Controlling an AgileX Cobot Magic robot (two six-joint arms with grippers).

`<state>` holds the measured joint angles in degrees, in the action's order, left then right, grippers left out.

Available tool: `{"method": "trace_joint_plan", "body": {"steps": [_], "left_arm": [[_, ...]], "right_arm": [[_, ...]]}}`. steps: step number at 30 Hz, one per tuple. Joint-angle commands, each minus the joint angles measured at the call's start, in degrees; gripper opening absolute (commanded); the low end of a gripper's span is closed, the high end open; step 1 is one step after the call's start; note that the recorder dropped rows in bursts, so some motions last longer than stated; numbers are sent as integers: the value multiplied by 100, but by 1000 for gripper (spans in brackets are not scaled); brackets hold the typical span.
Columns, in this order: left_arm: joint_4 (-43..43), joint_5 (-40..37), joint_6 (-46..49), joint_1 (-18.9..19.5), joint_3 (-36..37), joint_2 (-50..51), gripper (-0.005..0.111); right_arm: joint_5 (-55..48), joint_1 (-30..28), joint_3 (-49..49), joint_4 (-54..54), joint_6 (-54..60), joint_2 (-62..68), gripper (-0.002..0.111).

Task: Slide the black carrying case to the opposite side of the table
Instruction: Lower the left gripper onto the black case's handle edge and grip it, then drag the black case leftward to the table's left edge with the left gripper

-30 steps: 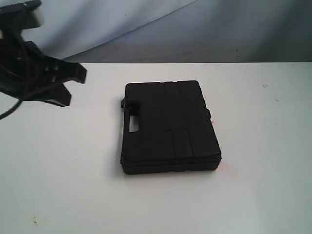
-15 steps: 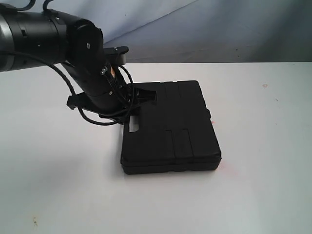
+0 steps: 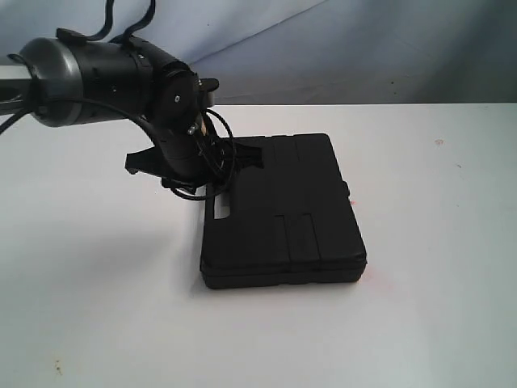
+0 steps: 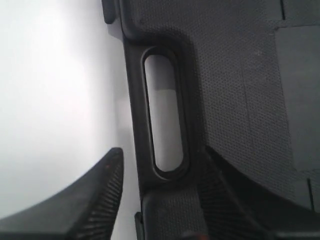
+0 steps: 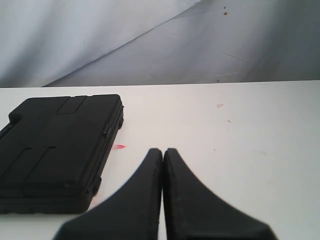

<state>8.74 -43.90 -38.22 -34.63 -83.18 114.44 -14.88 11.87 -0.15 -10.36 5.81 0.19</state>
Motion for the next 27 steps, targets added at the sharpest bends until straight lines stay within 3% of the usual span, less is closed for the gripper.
{"method": "trace_joint_plan", "body": {"steps": [1, 11, 27], "left_arm": [[118, -84, -119, 6, -302, 230, 45], [225, -95, -307, 386, -382, 534, 45], [16, 287, -181, 385, -382, 696, 45]], "right_arm": [[10, -53, 15, -42, -12, -19, 0], [10, -53, 15, -42, -12, -19, 0], [10, -53, 15, -42, -12, -19, 0]]}}
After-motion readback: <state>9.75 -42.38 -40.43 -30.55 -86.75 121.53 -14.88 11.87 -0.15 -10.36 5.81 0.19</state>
